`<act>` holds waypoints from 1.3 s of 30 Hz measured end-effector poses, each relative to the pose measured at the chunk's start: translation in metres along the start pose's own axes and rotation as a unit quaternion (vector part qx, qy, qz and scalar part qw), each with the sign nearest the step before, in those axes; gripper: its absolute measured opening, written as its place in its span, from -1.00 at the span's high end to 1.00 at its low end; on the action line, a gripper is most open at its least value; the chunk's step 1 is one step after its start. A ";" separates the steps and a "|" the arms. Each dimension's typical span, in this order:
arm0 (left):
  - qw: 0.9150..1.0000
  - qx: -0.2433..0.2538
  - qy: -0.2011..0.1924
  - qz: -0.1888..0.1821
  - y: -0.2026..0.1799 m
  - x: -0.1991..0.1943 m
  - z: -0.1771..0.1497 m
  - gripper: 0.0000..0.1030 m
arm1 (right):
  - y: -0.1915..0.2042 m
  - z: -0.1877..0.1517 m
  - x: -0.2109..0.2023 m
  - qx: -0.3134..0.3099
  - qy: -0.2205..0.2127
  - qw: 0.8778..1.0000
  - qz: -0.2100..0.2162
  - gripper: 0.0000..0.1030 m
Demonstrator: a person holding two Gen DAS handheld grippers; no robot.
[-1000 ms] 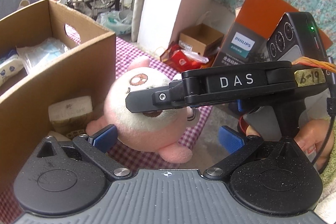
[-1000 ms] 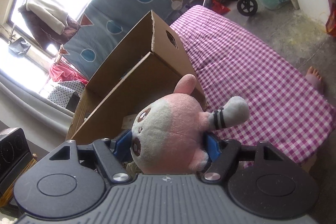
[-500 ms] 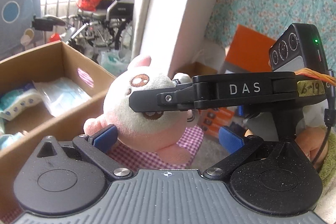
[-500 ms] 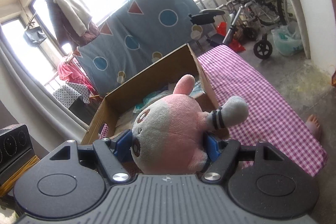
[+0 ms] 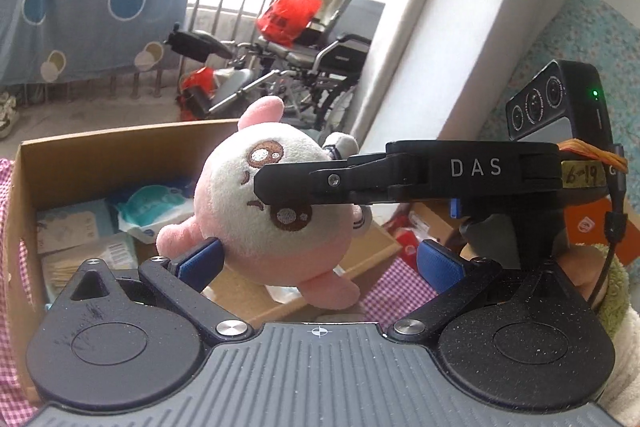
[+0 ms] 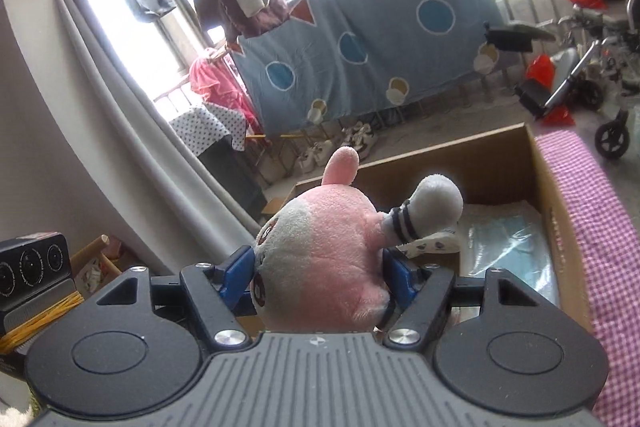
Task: Organize soft objects
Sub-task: 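Lift the plush bunny with the right gripper over the box, then lower the plush bunny into the box and open the right gripper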
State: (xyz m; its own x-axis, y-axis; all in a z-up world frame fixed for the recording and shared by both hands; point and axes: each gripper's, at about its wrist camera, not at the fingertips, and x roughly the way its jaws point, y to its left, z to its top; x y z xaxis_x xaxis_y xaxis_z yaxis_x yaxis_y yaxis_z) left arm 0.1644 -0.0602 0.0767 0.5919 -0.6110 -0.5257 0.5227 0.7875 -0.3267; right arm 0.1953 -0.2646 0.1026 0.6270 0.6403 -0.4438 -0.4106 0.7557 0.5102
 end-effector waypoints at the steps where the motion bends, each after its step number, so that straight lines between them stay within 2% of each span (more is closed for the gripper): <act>1: 1.000 -0.007 0.009 0.004 0.009 0.006 0.005 -0.99 | -0.004 0.008 0.014 0.008 0.020 1.000 0.007 -0.40; 5: 0.998 -0.029 0.057 0.025 0.044 0.037 0.022 -0.99 | -0.027 0.034 0.068 0.047 0.089 0.995 0.017 -0.40; 11: 0.989 -0.056 0.125 0.048 0.088 0.087 0.029 -0.99 | -0.075 0.045 0.135 0.116 0.178 0.977 0.011 -0.40; 16: 0.981 -0.070 0.171 0.053 0.107 0.118 0.025 -0.99 | -0.099 0.036 0.172 0.135 0.222 0.966 -0.011 -0.40; 18: 0.980 -0.069 0.178 0.062 0.109 0.124 0.024 -0.99 | -0.105 0.031 0.182 0.140 0.236 0.961 -0.012 -0.40; 21: 0.978 -0.082 0.187 0.053 0.112 0.124 0.021 -0.99 | -0.108 0.029 0.187 0.139 0.244 0.960 -0.015 -0.40; 25: 0.978 -0.084 0.184 0.048 0.115 0.119 0.022 -0.99 | -0.108 0.026 0.187 0.140 0.250 0.958 -0.017 -0.39; 30: 0.982 -0.086 0.162 0.039 0.106 0.094 0.024 -0.99 | -0.106 0.026 0.188 0.131 0.255 0.958 -0.020 -0.39; 39: 0.995 -0.061 0.072 0.035 0.063 0.020 0.023 -0.99 | -0.099 0.023 0.187 0.119 0.263 0.957 -0.037 -0.38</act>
State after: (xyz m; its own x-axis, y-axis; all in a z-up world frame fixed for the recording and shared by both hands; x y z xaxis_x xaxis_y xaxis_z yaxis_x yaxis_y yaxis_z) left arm 0.2230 -0.0245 0.0635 0.5252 -0.5440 -0.6544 0.4007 0.8365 -0.3738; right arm 0.3687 -0.2227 -0.0143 0.2029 0.6142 -0.7626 -0.1765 0.7890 0.5885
